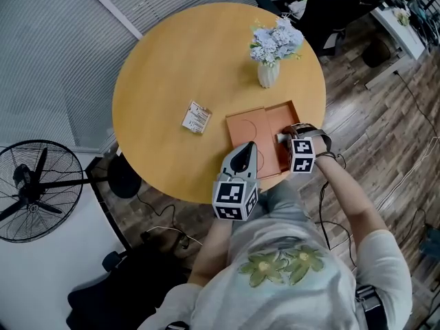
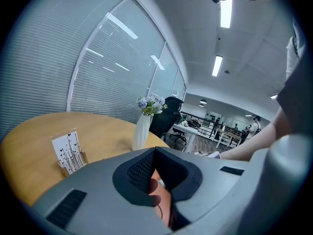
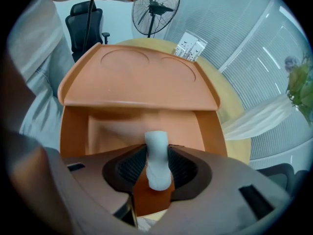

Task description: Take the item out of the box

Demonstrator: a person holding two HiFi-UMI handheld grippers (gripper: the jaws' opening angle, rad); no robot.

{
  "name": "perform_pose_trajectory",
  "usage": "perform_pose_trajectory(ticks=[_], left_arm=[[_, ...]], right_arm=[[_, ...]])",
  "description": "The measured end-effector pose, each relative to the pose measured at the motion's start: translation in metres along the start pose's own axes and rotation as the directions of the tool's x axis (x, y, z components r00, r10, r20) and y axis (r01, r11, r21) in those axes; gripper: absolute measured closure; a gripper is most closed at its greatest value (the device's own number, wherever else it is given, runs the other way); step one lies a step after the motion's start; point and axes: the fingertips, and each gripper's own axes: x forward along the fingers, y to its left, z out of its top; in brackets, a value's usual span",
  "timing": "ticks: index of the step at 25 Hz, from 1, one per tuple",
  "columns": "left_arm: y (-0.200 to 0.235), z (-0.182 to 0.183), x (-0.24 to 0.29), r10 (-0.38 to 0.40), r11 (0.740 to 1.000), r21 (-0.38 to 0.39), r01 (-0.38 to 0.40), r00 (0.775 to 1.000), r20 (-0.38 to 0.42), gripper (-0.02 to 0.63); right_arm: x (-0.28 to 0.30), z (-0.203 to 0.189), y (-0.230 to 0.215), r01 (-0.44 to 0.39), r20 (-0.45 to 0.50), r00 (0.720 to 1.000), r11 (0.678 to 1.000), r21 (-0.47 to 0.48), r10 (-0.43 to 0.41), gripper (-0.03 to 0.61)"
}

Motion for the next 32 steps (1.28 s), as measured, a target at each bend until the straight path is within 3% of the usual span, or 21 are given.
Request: perform_pose_trajectory(ticks=[16, 32], left_arm=[[0.0059, 0.0023, 0.0017, 0.007, 1.000, -0.004, -0.007, 1.000, -0.002, 0.612], [0.0036, 0.0047, 0.0030, 0.009, 1.000, 0.005, -0.009, 1.000, -0.001, 0.612]], right_arm=[[0.0074, -0.0027, -0.0027, -0.041, -0.029, 0.999, 0.998, 0.056, 0.043, 0.434], [-0.0008, 0.0027, 0.0000, -0.043, 0.001, 0.999, 0.997, 0.071, 0.043, 0.434]])
